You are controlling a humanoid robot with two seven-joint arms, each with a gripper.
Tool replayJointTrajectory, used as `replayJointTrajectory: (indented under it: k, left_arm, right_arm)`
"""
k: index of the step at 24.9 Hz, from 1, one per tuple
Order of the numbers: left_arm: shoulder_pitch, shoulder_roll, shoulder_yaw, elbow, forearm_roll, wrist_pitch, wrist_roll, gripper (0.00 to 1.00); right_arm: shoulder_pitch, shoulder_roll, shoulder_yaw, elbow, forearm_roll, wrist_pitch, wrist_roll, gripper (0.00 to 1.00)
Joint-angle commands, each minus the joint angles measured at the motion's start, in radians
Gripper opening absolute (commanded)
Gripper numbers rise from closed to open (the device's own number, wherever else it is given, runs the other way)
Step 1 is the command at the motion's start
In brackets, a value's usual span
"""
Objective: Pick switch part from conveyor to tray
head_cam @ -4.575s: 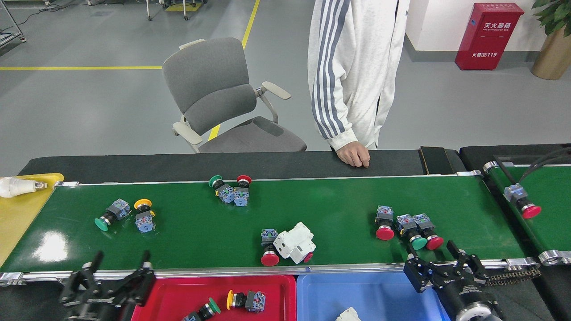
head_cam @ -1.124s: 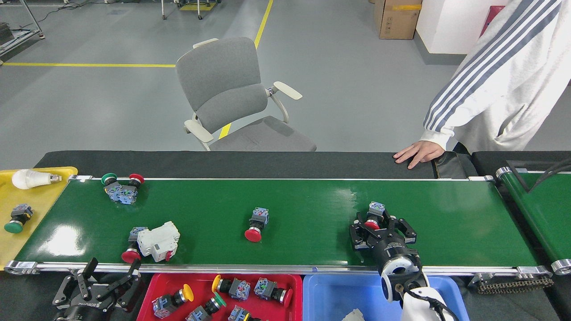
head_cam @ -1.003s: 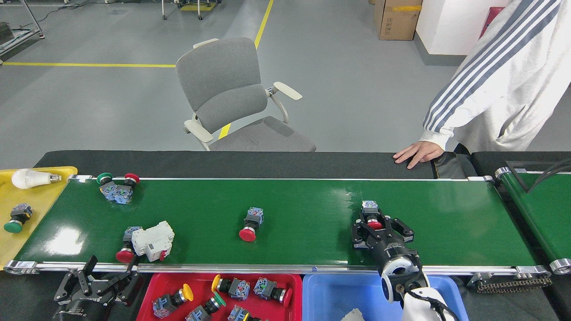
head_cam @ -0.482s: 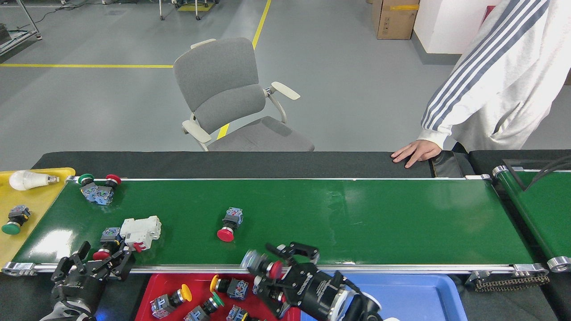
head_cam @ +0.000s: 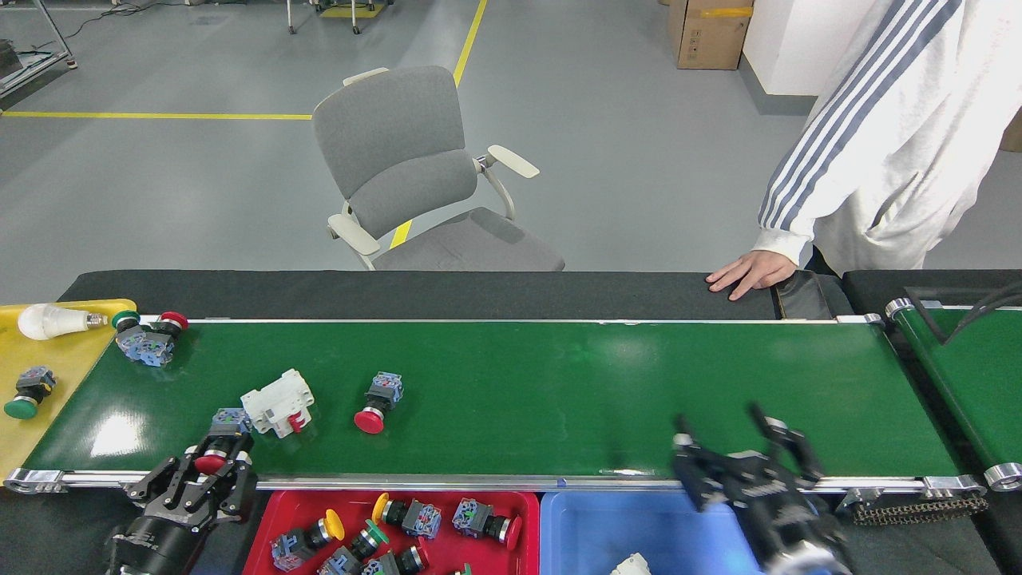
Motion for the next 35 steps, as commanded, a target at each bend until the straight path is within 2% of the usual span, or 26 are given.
replayJointTrajectory:
  k: [1, 2, 3, 5, 6, 11, 15, 16, 19, 20, 23, 29, 32, 35]
  left_arm:
    - [0.065, 0.000, -0.006, -0.086, 0.003, -0.159, 0.010, 0.24]
    - [0.091, -0.004, -0.009, -0.105, 0.003, -0.214, 0.010, 0.31]
    - [0.116, -0.014, -0.010, -0.121, 0.003, -0.254, 0.005, 0.44]
    - [0.129, -0.050, -0.012, -0.132, 0.002, -0.254, 0.001, 0.86]
    - [0.132, -0.065, -0.010, -0.140, 0.002, -0.254, 0.002, 1.00]
    - [0.139, -0.077, 0.011, -0.143, 0.000, -0.254, 0.002, 1.00]
    - [0.140, -0.077, 0.075, -0.135, 0.000, -0.244, 0.002, 1.00]
    - [0.140, -0.077, 0.080, -0.132, -0.001, -0.175, 0.002, 1.00]
    - [0.126, -0.074, 0.082, -0.117, 0.000, 0.230, 0.002, 1.00]
    - [0.119, -0.069, 0.079, -0.109, 0.000, 0.307, 0.002, 1.00]
    - [0.099, -0.065, 0.080, -0.094, 0.003, 0.292, 0.002, 1.00]
    - [0.111, -0.063, 0.072, -0.101, 0.000, 0.276, 0.002, 1.00]
    - [0.085, -0.057, 0.071, -0.091, -0.003, 0.273, 0.002, 1.00]
    - [0.036, 0.009, 0.069, -0.057, -0.003, 0.221, 0.002, 1.00]
  right_arm:
    - [0.021, -0.023, -0.084, -0.025, -0.055, 0.010, -0.037, 1.00]
    - [0.032, -0.030, -0.107, -0.023, -0.063, 0.010, -0.037, 1.00]
    - [0.043, -0.031, -0.127, -0.017, -0.064, 0.010, -0.038, 1.00]
    - [0.043, -0.048, -0.134, 0.000, -0.066, 0.012, -0.038, 1.00]
    - [0.043, -0.060, -0.134, 0.009, -0.068, 0.012, -0.038, 1.00]
    - [0.069, -0.076, -0.133, 0.015, -0.068, -0.007, -0.038, 1.00]
    - [0.092, -0.085, -0.142, 0.007, -0.068, -0.066, -0.043, 1.00]
    - [0.092, -0.088, -0.142, 0.003, -0.068, -0.070, -0.043, 1.00]
    - [0.080, -0.097, -0.141, -0.005, -0.068, -0.073, -0.043, 1.00]
    - [0.074, -0.111, -0.141, -0.005, -0.068, -0.073, -0.043, 1.00]
    - [0.054, -0.155, -0.141, -0.003, -0.069, -0.073, -0.026, 1.00]
    - [0.014, -0.152, -0.133, -0.002, -0.068, -0.128, 0.011, 0.99]
    - [-0.034, -0.157, -0.133, 0.024, -0.064, -0.120, 0.029, 0.99]
    - [-0.037, -0.155, -0.133, 0.026, -0.064, -0.122, 0.032, 0.99]
